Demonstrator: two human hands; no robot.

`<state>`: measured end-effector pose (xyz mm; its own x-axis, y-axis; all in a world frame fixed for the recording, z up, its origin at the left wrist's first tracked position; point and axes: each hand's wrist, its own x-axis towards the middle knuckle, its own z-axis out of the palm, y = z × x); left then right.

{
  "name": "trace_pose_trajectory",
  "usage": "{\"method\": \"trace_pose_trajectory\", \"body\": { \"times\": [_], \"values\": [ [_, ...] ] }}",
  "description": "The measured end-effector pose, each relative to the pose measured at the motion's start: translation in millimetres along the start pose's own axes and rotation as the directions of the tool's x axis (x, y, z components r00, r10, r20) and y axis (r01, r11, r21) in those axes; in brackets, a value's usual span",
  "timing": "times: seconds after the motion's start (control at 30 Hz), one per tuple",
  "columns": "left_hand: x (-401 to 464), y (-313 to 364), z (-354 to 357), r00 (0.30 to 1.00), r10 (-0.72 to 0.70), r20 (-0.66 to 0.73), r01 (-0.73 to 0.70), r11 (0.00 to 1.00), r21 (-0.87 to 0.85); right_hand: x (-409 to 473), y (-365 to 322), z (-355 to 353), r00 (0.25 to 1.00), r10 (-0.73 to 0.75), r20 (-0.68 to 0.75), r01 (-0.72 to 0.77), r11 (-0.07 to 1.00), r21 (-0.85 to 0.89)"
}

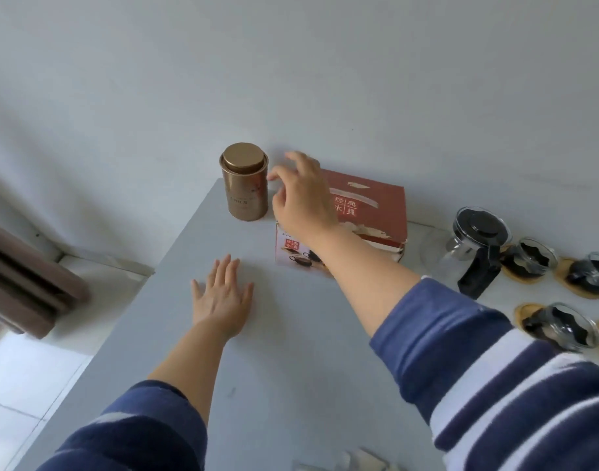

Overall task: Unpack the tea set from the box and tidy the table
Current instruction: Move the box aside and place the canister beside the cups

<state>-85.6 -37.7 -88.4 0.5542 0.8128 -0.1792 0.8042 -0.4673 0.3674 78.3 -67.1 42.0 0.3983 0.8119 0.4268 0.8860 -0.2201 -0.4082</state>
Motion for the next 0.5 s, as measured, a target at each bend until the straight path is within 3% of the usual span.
{"method": "trace_pose_trajectory", "body": {
  "times": [0.07, 0.13, 0.2, 0.27, 0.4, 0.5],
  "values": [
    [-8.9, -15.3, 6.0, 0.999, 0.041, 0.024, -0.043, 0.995, 0.091, 23.3, -23.2, 21.0, 0.995, -0.003, 0.104, -0.008, 0.994, 0.107],
    [-15.9, -24.3, 12.8, 0.997, 0.083, -0.004, -0.082, 0.987, 0.142, 47.2, -37.3, 44.6, 0.965, 0.177, 0.195, -0.219, 0.950, 0.222],
    [-18.5, -26.6, 15.3, 0.992, 0.105, -0.064, -0.096, 0.986, 0.133, 67.8, -40.9, 68.1, 0.832, 0.465, 0.303, -0.552, 0.745, 0.373],
    [-15.6, -28.0, 16.6, 0.991, 0.101, -0.086, -0.091, 0.989, 0.116, 80.7, -37.9, 92.2, 0.682, 0.643, 0.349, -0.723, 0.521, 0.453],
    [-13.8, -28.7, 18.3, 0.991, 0.098, -0.095, -0.089, 0.991, 0.097, 81.4, -20.4, 134.2, 0.585, 0.756, 0.295, -0.759, 0.381, 0.528],
    [-14.3, -31.6, 16.9, 0.989, 0.101, -0.105, -0.093, 0.992, 0.082, 77.5, -12.7, 145.6, 0.643, 0.717, 0.270, -0.714, 0.433, 0.550]
  ]
}}
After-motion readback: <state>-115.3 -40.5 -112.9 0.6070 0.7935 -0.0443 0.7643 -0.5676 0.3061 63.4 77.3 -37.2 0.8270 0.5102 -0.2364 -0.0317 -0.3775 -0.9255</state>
